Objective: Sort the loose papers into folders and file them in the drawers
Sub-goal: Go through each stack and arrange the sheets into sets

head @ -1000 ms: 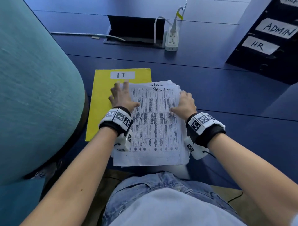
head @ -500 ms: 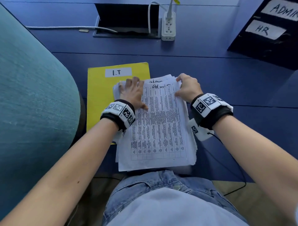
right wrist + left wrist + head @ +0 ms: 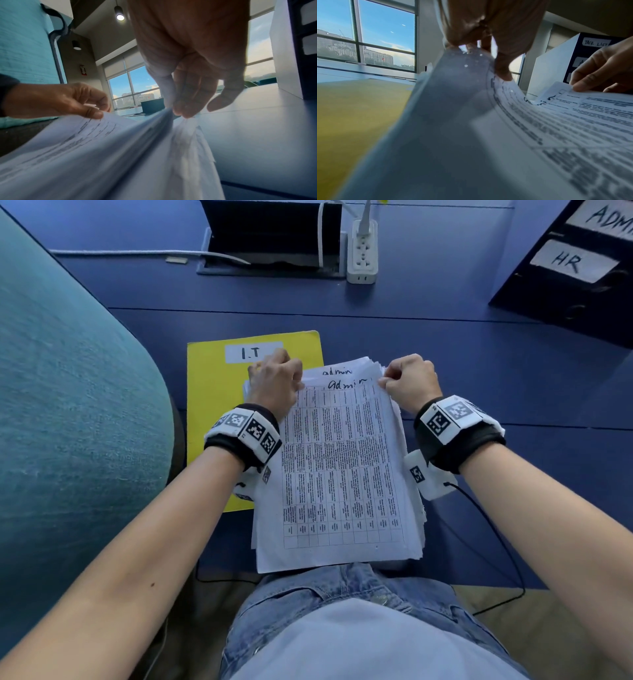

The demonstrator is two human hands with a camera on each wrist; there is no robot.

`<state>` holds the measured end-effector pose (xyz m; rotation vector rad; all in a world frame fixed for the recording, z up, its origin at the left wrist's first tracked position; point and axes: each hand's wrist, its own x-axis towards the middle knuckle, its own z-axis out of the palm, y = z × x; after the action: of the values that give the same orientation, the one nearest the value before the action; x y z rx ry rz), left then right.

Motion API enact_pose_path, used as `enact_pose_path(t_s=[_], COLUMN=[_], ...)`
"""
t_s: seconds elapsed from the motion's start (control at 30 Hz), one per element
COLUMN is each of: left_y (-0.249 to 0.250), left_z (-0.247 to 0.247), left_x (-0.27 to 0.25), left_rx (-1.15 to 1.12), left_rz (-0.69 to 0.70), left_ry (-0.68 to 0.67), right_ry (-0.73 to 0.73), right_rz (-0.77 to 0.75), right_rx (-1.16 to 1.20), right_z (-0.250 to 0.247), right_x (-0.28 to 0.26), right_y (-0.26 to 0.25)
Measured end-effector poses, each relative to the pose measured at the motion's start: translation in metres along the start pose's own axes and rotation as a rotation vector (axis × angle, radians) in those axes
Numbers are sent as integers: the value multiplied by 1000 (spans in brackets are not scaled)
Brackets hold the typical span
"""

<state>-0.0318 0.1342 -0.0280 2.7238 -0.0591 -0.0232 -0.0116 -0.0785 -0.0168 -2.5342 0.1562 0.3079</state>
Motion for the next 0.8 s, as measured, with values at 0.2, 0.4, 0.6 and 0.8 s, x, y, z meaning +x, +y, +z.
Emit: enact_pose_path(t_s=[0.2, 0.4, 0.6, 0.8], left_y=[-4, -1, 0, 5], left_z=[-10, -29, -8, 3], left_x=[-19, -17, 3, -9], left_rx=[-292, -534, 22, 244], left_rz=[148, -2, -57, -33], left_ry=[-88, -246, -335, -292], right_ry=[-88, -124, -267, -265], right_rz=[-259, -472, -560, -522], right_rx=[-194, -388, -446, -496], right_z=[-12, 0, 21, 25], right_x=[-14, -29, -50, -43], right_y=[-11, -18, -15, -15])
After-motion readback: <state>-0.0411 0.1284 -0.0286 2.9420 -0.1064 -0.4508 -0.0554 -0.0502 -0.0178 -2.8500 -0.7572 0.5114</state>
